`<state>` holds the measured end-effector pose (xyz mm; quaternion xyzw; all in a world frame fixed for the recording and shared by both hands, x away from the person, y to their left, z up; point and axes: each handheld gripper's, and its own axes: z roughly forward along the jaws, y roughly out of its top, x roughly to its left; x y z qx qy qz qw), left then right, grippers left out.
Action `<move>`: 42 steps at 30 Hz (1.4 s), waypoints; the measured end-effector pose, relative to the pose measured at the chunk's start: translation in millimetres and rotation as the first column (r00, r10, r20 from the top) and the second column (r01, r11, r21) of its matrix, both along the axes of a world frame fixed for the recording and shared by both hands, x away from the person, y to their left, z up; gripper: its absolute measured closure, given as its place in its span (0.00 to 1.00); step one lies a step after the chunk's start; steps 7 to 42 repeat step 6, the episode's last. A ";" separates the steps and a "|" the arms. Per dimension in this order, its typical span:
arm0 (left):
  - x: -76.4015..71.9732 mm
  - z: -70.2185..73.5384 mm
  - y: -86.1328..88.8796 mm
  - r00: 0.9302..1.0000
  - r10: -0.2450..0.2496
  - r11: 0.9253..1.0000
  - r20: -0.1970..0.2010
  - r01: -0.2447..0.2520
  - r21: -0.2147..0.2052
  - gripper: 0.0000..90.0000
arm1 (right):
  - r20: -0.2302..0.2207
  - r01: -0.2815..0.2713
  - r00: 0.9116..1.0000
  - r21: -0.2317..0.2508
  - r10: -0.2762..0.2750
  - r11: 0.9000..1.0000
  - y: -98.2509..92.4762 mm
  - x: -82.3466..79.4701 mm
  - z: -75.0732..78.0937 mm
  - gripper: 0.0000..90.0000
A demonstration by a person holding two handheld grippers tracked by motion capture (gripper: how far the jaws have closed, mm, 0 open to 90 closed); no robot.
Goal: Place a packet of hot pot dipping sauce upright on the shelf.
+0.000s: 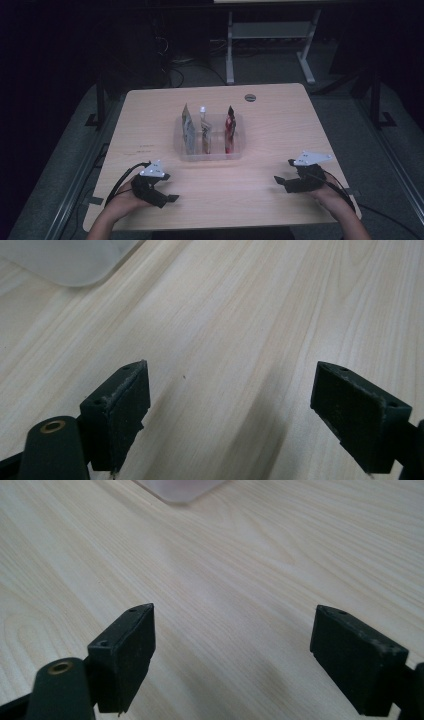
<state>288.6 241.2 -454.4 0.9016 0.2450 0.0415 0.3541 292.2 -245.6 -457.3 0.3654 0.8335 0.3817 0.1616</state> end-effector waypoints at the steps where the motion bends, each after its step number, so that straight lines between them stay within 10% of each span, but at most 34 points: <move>1: 0.0 0.0 -0.1 1.000 -0.002 1.000 0.001 0.002 0.002 0.17 | -0.003 -0.001 1.000 -0.002 0.001 1.000 0.3 0.0 -0.3 0.19; 42: 0.3 -0.3 -1.2 1.000 -0.005 1.000 0.004 0.005 0.007 0.17 | -0.003 -0.010 1.000 -0.008 0.010 1.000 0.8 0.2 -0.9 0.19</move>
